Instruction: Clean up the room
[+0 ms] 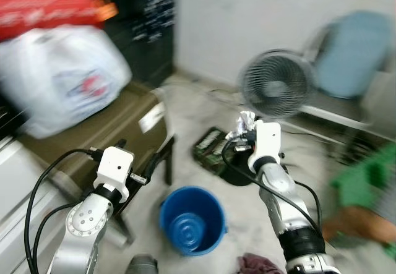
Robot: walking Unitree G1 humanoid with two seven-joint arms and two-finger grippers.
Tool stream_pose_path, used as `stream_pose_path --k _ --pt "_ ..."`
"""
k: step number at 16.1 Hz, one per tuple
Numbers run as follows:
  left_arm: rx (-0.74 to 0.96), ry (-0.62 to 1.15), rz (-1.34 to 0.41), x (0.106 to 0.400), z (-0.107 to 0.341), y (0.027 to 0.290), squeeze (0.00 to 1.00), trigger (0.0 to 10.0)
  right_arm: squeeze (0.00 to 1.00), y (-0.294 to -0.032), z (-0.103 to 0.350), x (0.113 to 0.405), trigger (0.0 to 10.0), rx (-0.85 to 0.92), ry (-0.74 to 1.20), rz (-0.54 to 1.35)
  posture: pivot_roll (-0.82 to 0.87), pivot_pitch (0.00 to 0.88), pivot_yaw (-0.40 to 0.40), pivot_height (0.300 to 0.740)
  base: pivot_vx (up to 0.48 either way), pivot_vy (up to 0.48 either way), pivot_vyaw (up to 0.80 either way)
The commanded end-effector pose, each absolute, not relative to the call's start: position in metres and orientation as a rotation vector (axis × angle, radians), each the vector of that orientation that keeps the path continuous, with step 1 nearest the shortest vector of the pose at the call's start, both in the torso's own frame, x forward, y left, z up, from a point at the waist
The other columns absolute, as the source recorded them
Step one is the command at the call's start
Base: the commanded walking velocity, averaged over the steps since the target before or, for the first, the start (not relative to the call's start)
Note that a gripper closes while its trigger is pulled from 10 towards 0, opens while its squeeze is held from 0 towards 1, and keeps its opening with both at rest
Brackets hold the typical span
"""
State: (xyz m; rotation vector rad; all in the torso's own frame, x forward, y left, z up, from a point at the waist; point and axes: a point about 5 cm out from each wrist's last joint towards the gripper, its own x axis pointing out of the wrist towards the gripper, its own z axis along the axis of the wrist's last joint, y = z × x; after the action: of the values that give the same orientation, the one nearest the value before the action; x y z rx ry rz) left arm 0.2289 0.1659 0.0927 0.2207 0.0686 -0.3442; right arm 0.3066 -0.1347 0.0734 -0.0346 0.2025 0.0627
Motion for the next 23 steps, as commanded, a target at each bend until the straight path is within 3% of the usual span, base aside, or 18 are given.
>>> stream_pose_path --k 1,9,17,23 --pt "0.218 0.022 -0.365 0.228 0.104 0.160 0.00 10.0 0.00 -0.141 0.072 0.309 10.0 -0.027 0.222 0.027 0.06 0.000 -0.075 0.740 0.000 0.000 0.80" --pt "0.293 0.038 -0.528 0.205 0.101 0.149 0.00 10.0 0.00 -0.144 0.060 0.317 10.0 0.014 0.326 -0.085 0.08 0.000 -0.069 0.740 0.000 0.000 0.00" --pt "0.376 0.096 -0.525 0.180 0.114 0.174 0.00 10.0 0.00 -0.110 0.028 0.323 10.0 0.063 0.557 0.000 0.19 0.085 0.012 0.740 0.000 0.000 0.00" --pt "0.449 0.100 -0.516 0.183 0.134 0.191 0.00 10.0 0.00 -0.108 0.005 0.309 10.0 0.157 0.695 -0.055 0.23 0.132 0.051 0.740 0.000 0.000 0.00"
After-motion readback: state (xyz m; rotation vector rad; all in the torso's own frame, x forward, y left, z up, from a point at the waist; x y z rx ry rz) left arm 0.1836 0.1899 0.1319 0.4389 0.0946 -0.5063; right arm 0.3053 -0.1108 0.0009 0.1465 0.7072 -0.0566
